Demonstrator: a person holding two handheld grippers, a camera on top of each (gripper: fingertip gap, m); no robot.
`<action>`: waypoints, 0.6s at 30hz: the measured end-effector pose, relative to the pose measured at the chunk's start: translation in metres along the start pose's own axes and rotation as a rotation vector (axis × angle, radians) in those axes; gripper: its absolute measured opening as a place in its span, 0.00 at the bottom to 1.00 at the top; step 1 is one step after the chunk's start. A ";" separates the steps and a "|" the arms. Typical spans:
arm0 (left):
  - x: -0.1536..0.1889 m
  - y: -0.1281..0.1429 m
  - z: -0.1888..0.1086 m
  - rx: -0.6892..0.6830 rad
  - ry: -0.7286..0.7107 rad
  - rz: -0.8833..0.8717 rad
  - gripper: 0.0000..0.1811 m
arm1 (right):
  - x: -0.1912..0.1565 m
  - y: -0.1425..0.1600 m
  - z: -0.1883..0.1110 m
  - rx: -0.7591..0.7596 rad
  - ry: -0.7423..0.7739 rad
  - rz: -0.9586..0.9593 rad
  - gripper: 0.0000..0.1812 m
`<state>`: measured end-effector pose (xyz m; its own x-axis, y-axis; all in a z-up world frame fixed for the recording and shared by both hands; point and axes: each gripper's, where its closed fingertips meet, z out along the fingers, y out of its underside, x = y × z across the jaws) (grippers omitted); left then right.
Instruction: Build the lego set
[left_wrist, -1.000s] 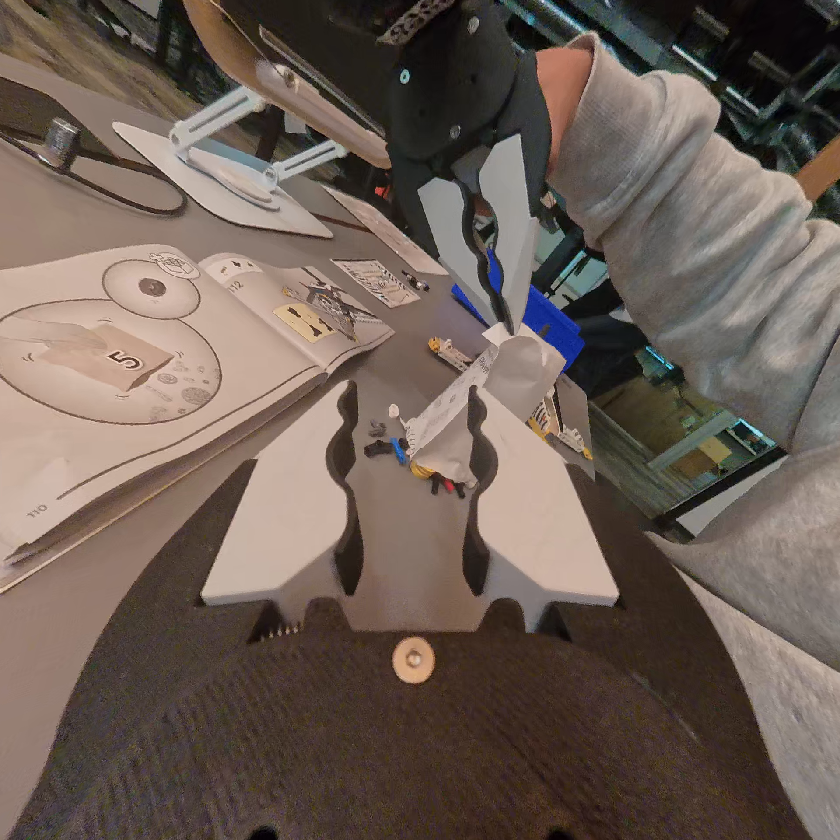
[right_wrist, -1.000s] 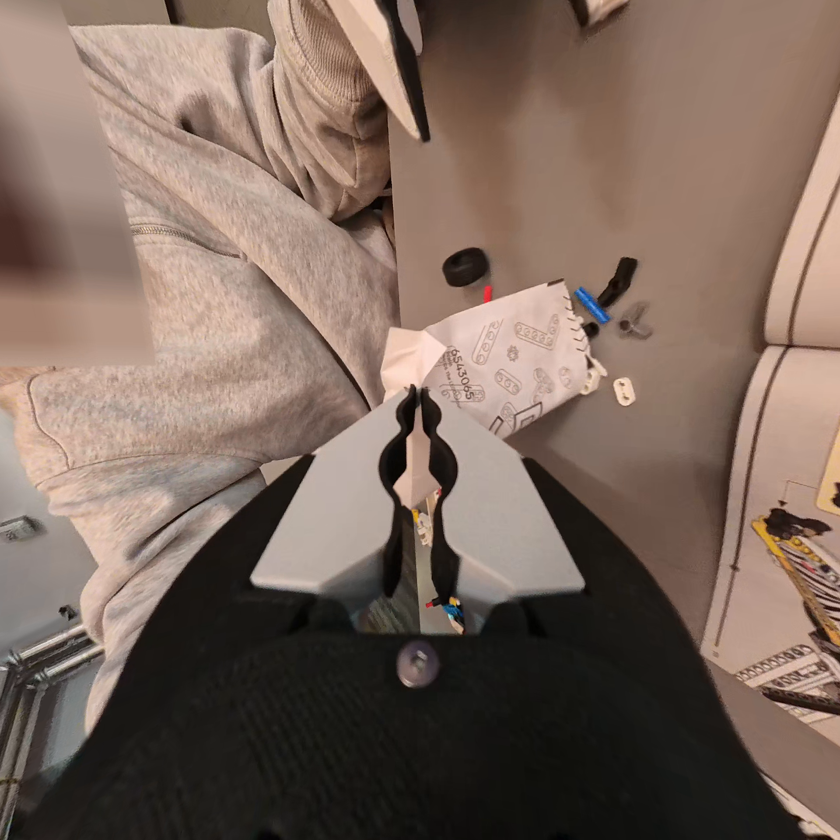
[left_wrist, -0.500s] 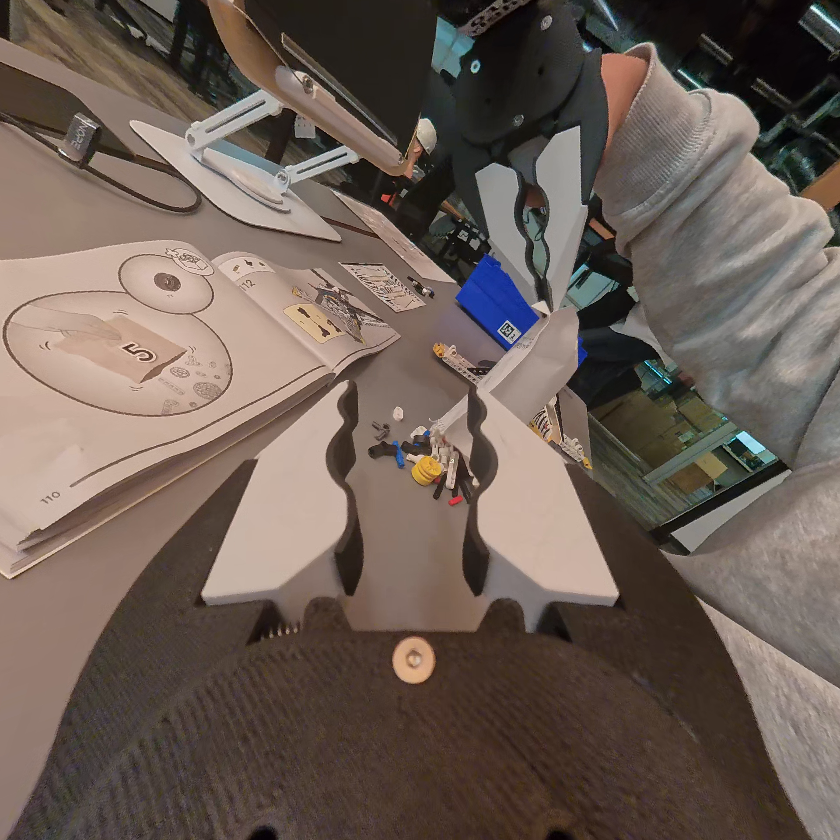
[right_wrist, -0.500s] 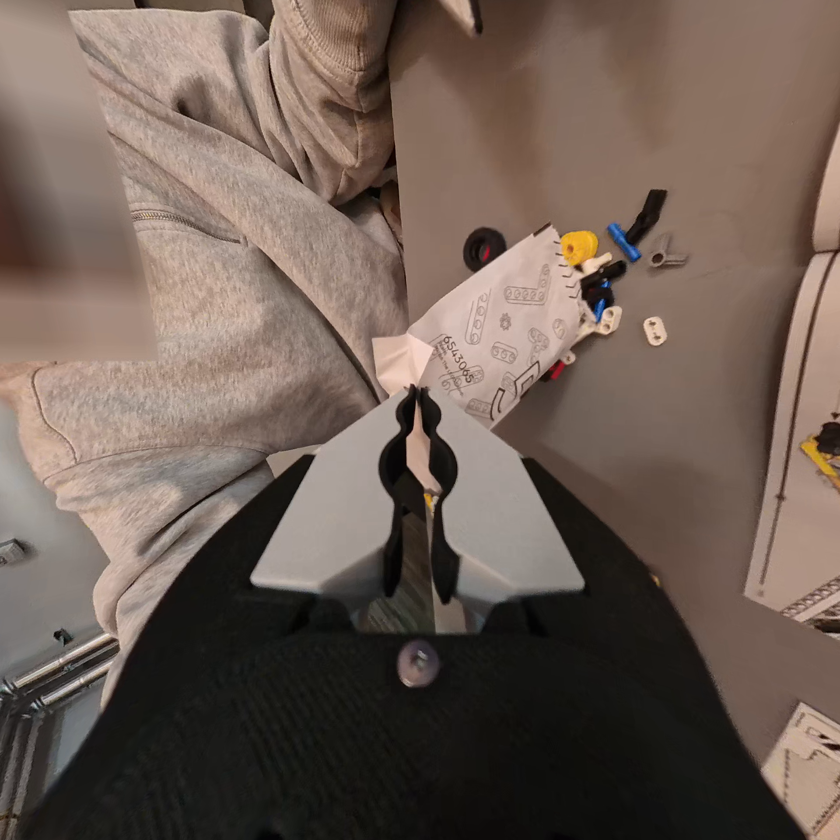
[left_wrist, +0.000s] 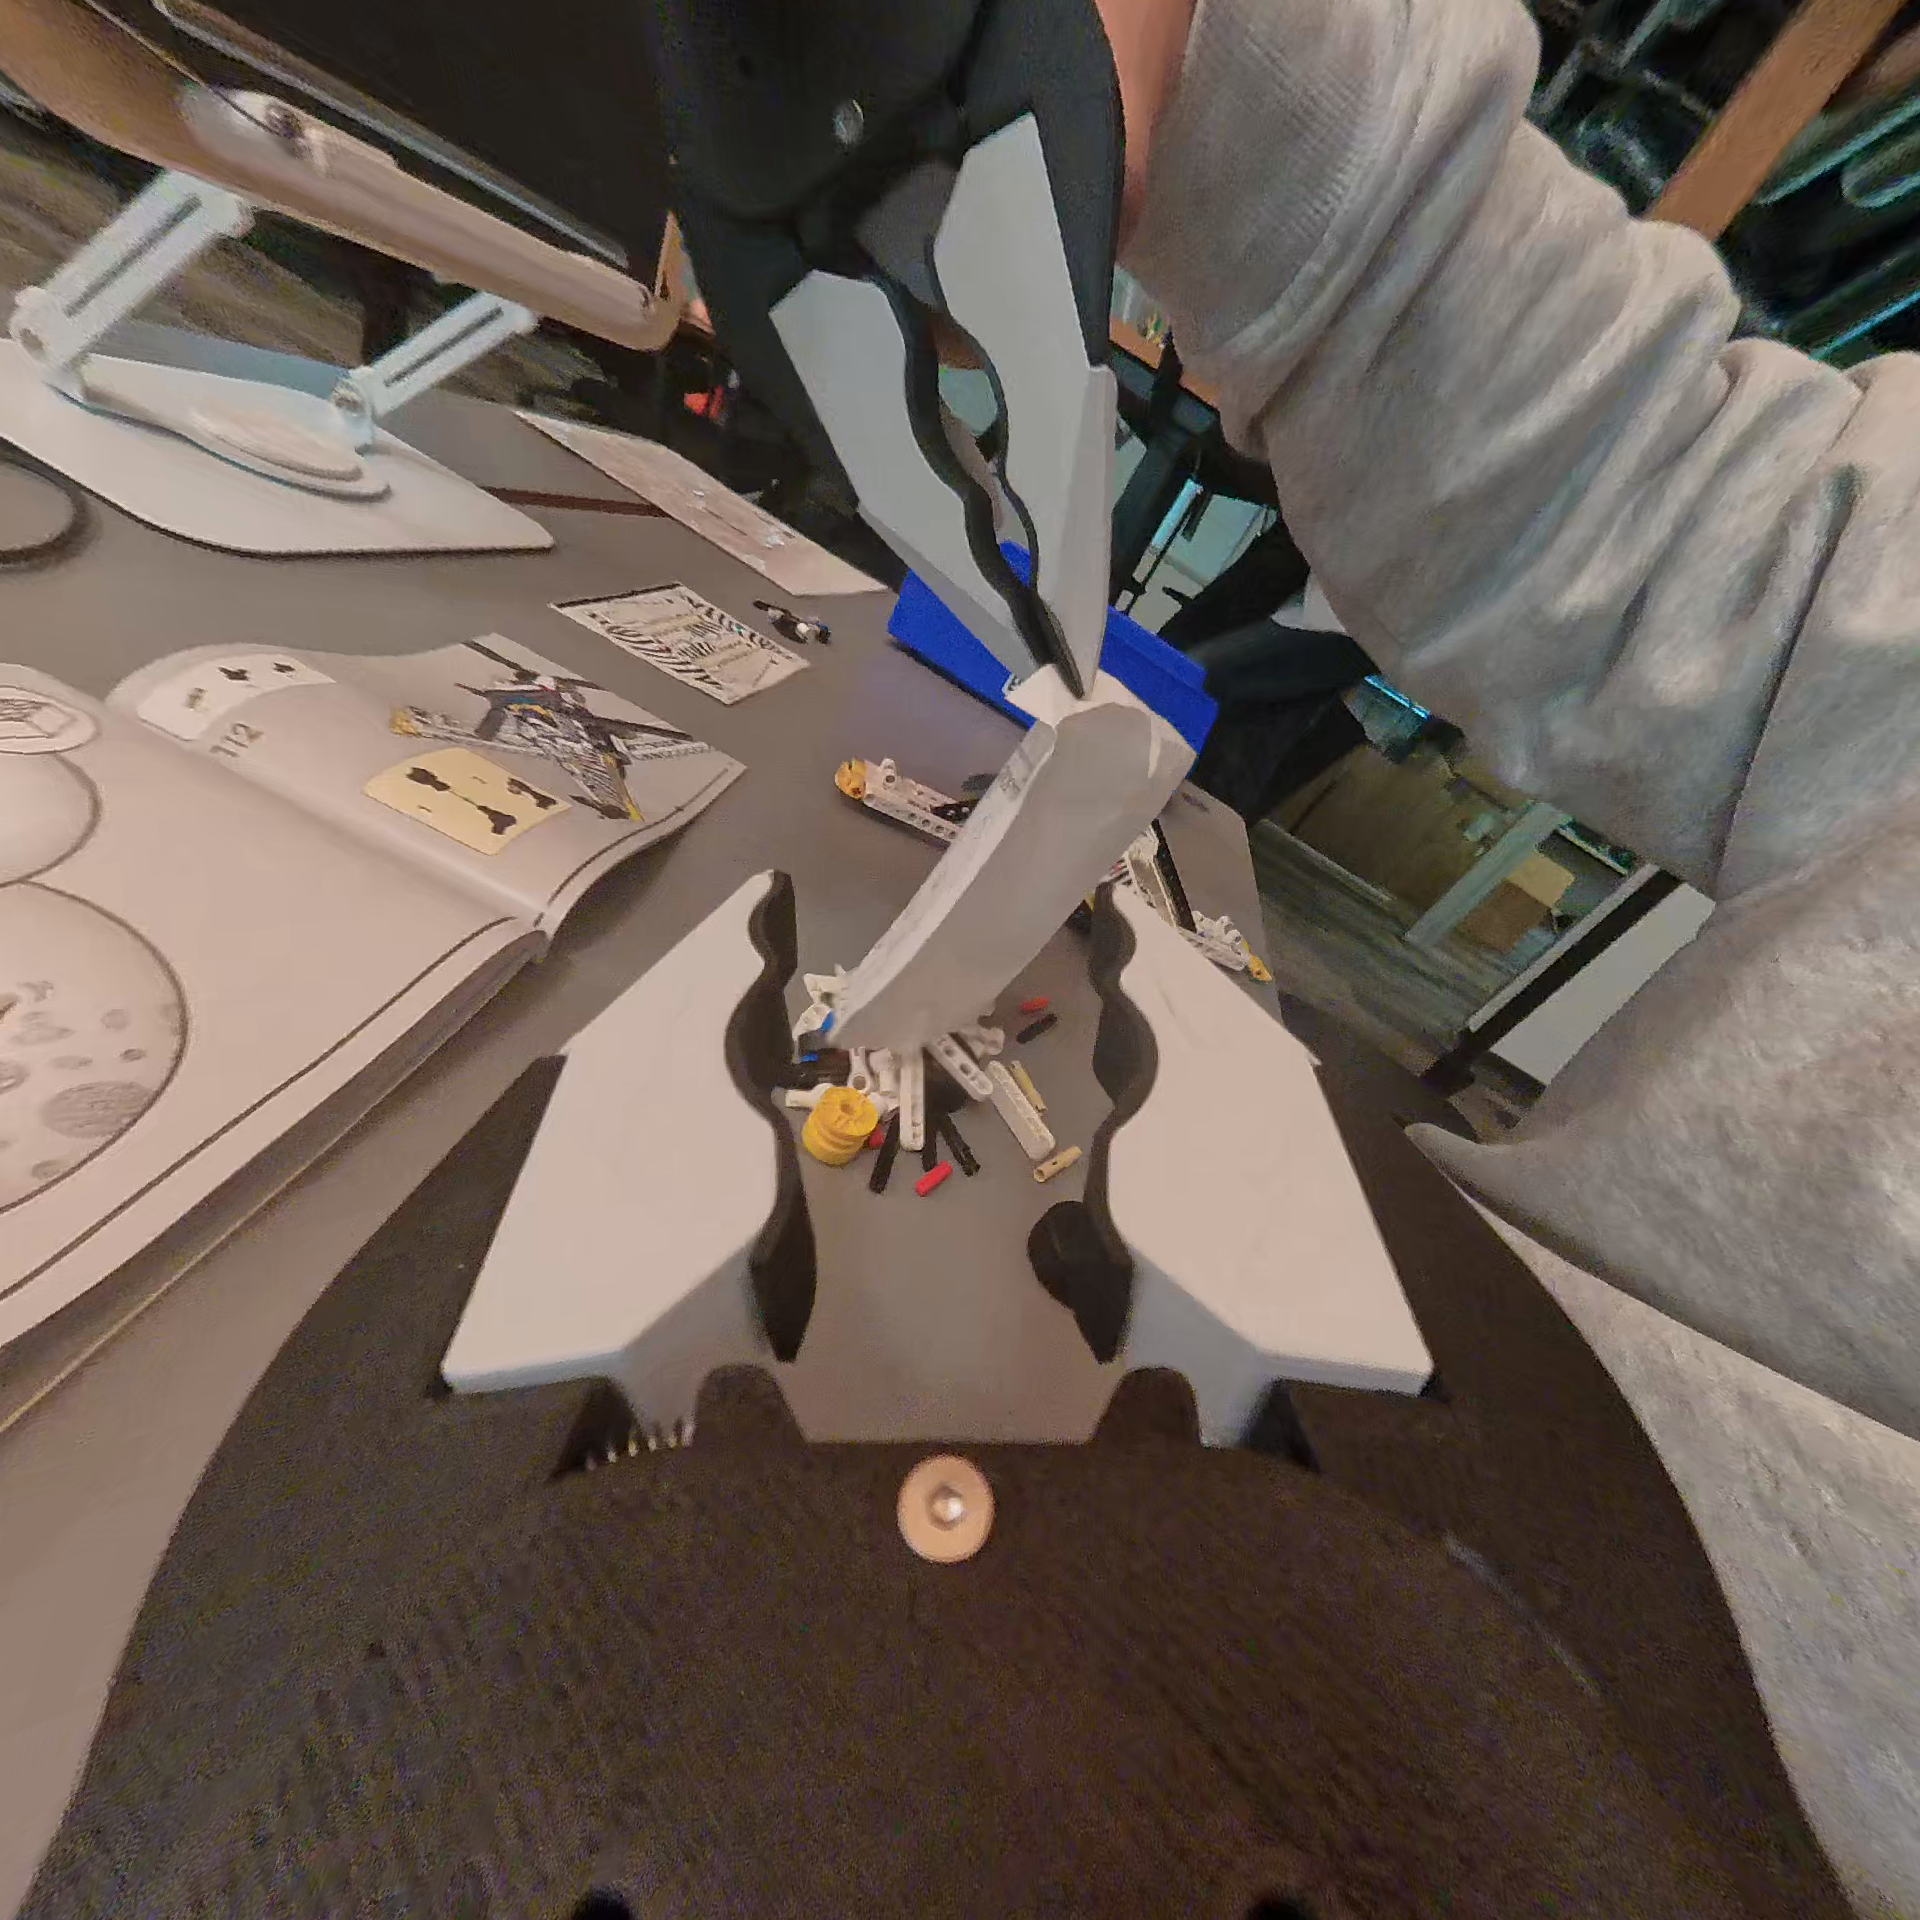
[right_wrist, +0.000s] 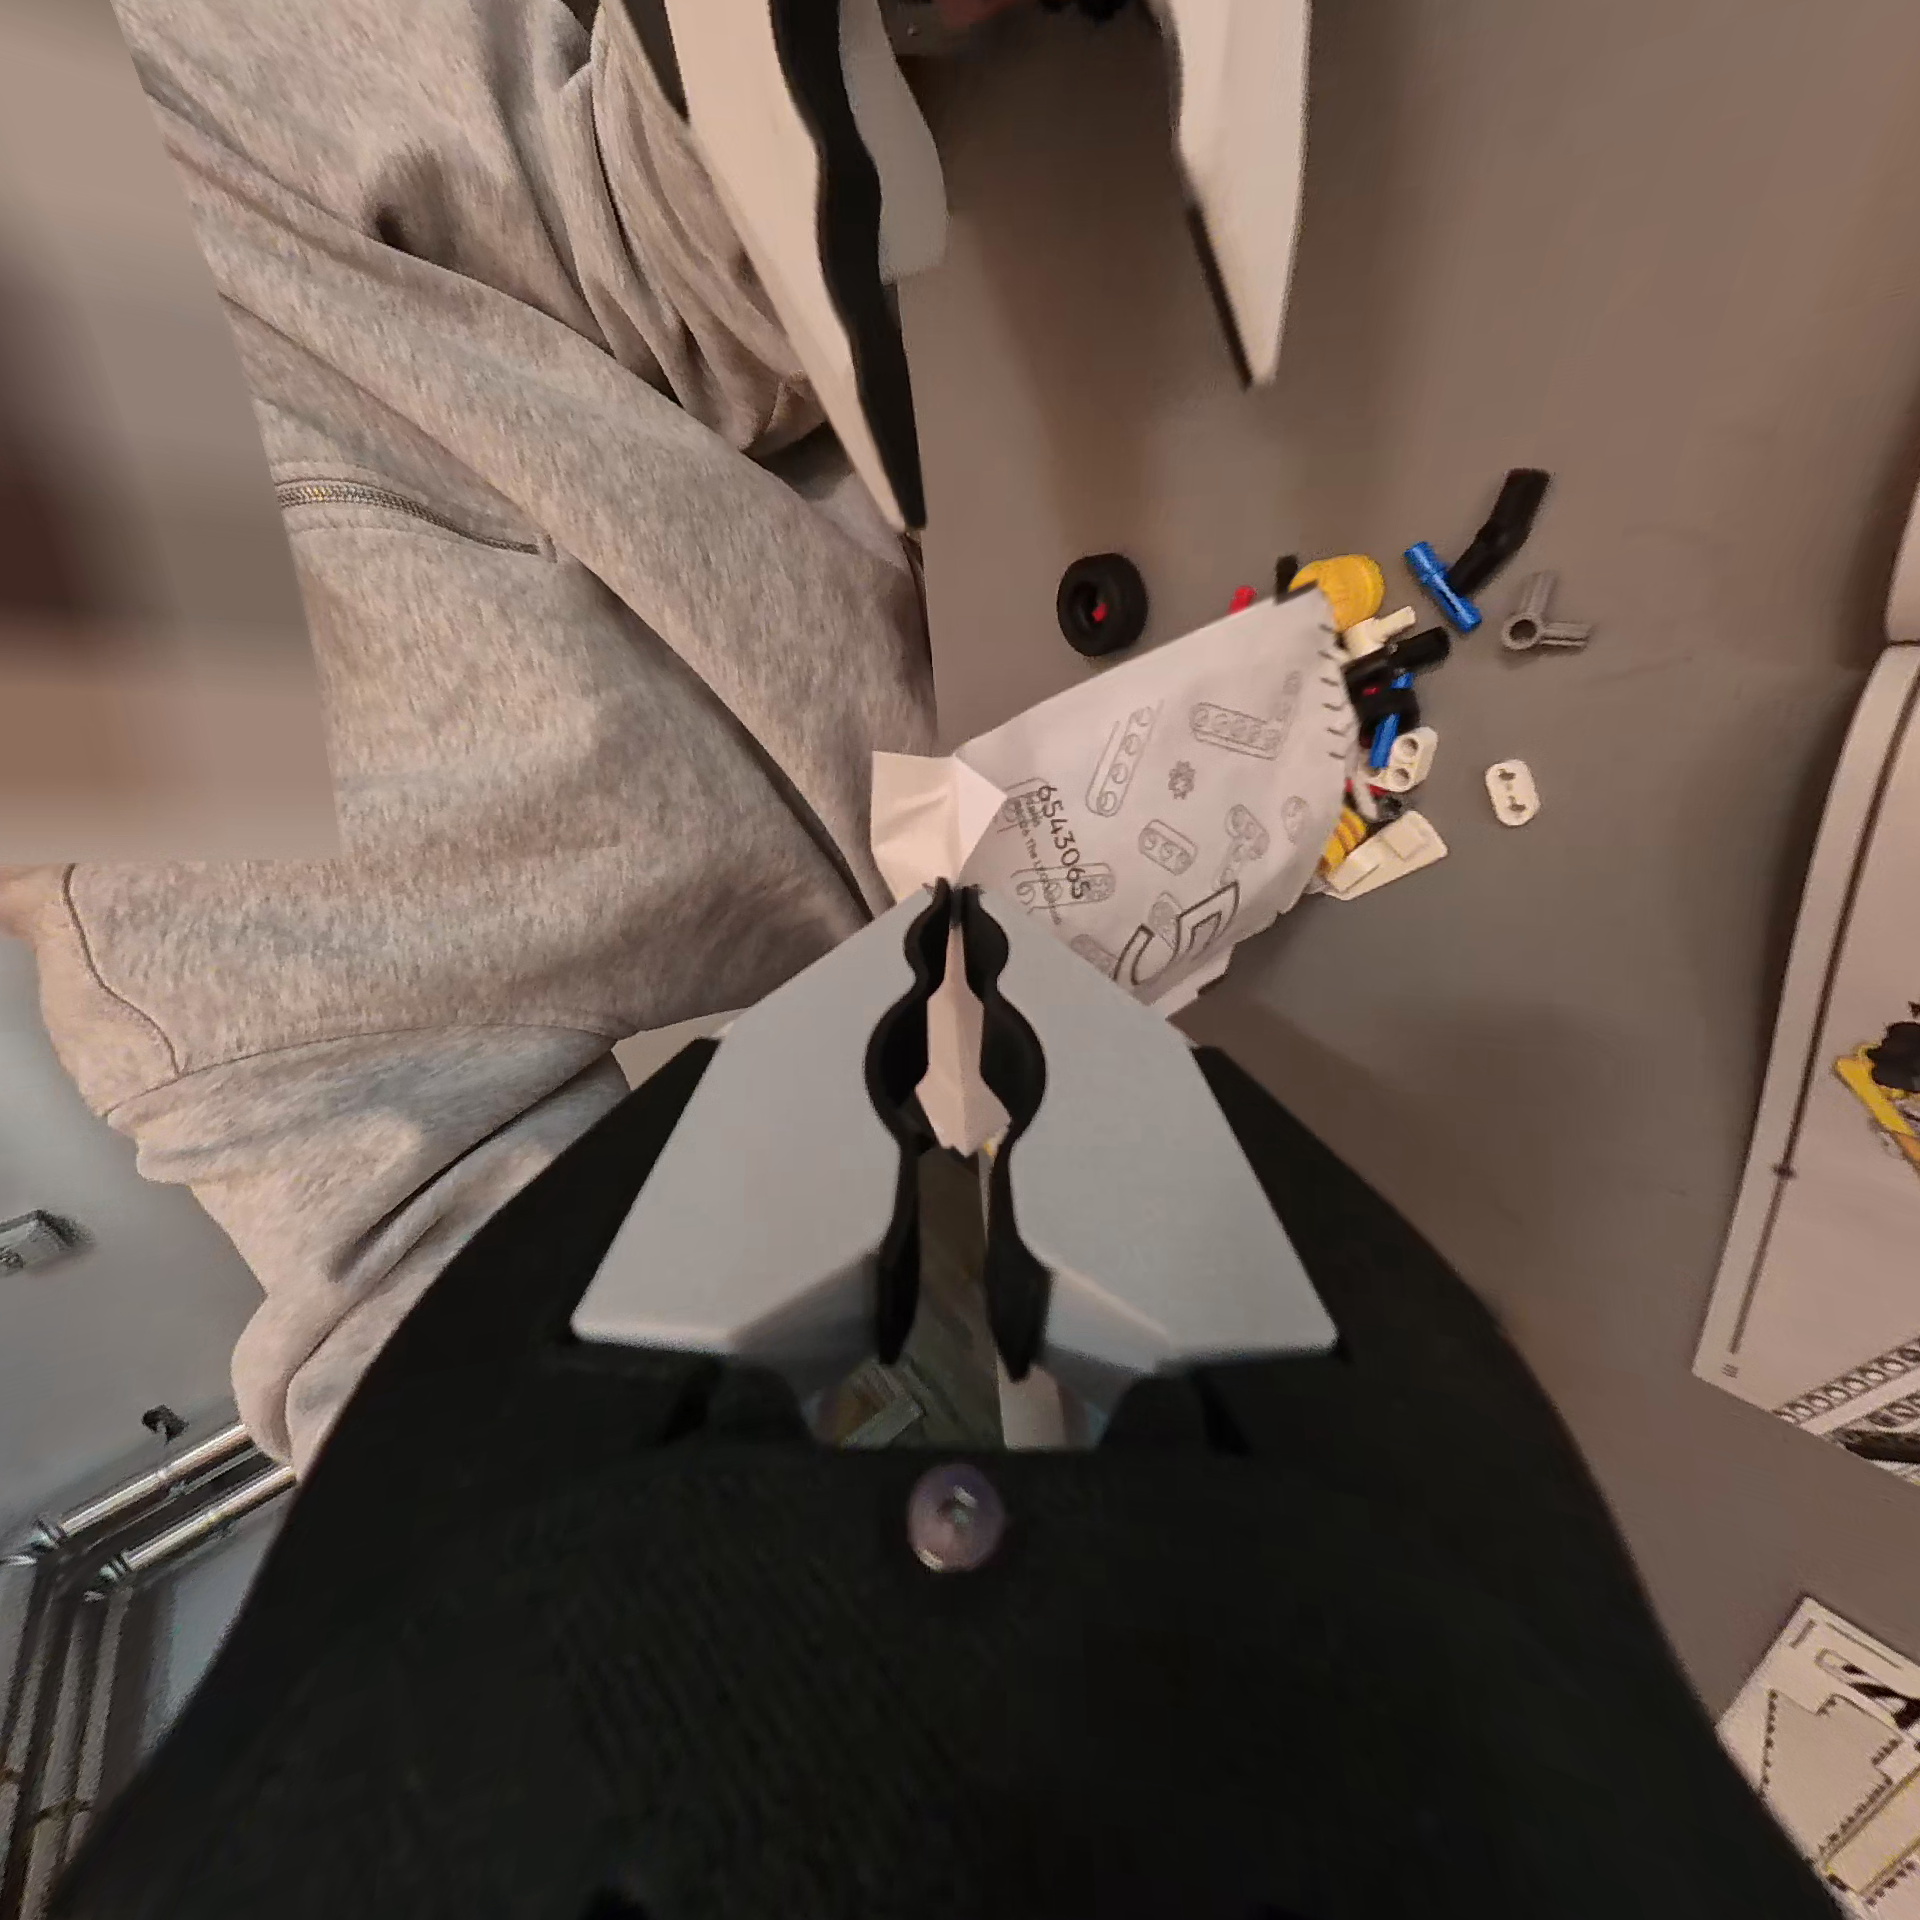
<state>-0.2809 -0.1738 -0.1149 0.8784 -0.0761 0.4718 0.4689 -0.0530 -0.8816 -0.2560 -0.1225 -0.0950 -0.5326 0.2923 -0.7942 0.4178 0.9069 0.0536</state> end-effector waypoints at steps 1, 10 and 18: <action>0.003 0.001 0.003 -0.006 0.014 0.001 0.30 | 0.000 0.000 0.000 -0.002 -0.002 0.001 0.00; 0.009 0.001 0.010 -0.008 0.041 0.016 0.31 | -0.013 0.001 -0.010 0.032 0.004 -0.013 0.00; 0.007 -0.005 0.005 0.030 0.036 0.002 0.31 | -0.027 0.010 -0.015 0.049 0.033 -0.020 0.00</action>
<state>-0.2767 -0.1689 -0.1075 0.8755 -0.1123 0.4700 0.4706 -0.0226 -0.8821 -0.2484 -0.1171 -0.0637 -0.5650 0.2853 -0.7742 0.4420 0.8970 0.0080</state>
